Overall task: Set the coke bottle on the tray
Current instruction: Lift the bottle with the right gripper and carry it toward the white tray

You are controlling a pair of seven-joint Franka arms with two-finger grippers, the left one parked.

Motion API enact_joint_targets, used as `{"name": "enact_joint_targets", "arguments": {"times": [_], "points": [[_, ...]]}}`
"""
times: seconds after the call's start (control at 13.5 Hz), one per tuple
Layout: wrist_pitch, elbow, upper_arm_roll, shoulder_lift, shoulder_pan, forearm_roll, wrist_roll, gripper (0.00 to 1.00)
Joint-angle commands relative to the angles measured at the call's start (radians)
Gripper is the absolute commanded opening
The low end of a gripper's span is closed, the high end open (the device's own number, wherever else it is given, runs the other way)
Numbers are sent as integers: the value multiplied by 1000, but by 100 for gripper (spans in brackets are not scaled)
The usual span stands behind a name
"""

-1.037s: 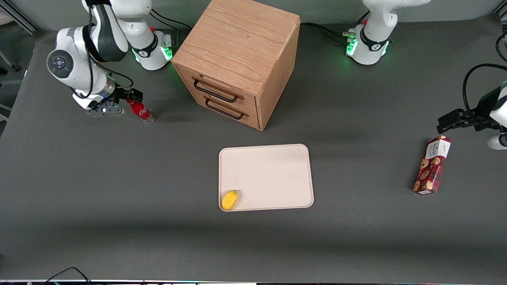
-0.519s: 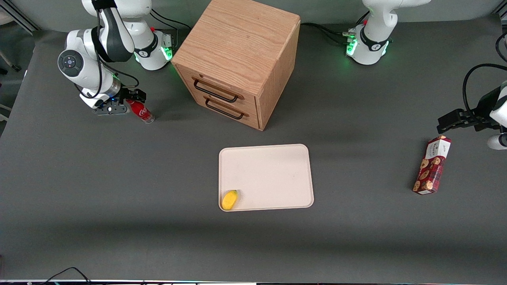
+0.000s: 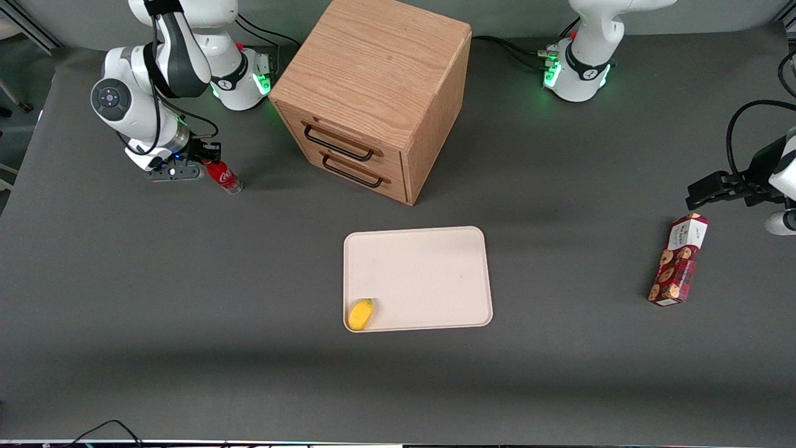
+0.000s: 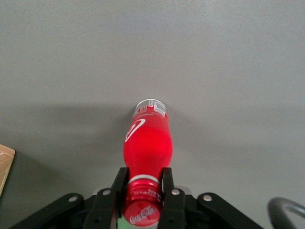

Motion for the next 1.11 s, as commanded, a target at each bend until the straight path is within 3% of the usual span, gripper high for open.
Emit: {"name": "enact_joint_targets", "arguments": {"times": [0.0, 0.37, 0.74, 1.04], "points": [[-3, 63, 0, 36, 4, -15, 14, 0], [-265, 431, -2, 109, 3, -13, 22, 0], [-636, 1029, 9, 358, 4, 8, 88, 0], [-700, 1342, 86, 522, 6, 48, 265, 0]]}}
